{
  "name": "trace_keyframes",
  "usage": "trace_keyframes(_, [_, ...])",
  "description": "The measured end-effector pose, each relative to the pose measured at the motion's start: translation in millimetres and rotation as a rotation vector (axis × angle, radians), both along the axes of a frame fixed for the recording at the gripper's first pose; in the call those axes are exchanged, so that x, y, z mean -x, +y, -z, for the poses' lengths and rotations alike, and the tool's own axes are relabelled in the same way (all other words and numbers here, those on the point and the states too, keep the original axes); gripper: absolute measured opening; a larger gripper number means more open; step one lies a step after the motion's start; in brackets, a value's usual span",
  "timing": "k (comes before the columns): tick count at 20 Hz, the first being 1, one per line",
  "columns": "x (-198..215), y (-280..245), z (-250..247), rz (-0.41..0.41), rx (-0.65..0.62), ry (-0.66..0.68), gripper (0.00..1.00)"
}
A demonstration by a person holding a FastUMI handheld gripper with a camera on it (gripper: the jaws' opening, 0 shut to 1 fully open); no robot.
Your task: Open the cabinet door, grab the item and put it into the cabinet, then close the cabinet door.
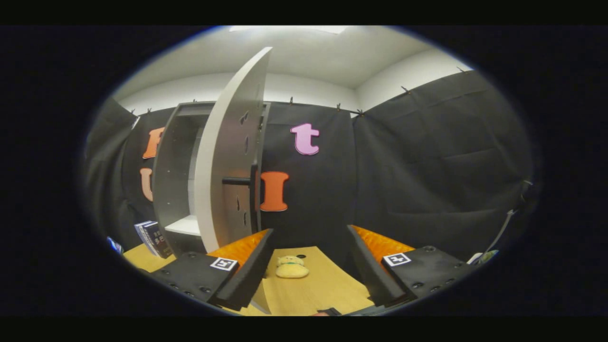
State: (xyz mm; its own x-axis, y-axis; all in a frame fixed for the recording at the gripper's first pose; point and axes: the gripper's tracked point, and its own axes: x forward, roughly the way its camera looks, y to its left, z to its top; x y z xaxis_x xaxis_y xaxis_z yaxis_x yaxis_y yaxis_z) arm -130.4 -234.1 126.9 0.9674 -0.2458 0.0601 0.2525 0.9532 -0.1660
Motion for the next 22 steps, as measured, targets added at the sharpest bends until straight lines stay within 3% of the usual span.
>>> trace_keyframes(4, [3.3, 23.3, 3.6, 0.020, 0.020, 0.002, 0.95])
trace_keyframes(12, [0.7, 81.3, 12.8, -0.017, 0.016, -0.008, 0.95])
trace_keyframes(16, [-8.4, 120.0, 18.0, -0.091, 0.008, 0.001, 0.95])
trace_keyframes(22, [-38.8, 184.1, 38.9, -0.277, -0.062, 0.031, 0.95])
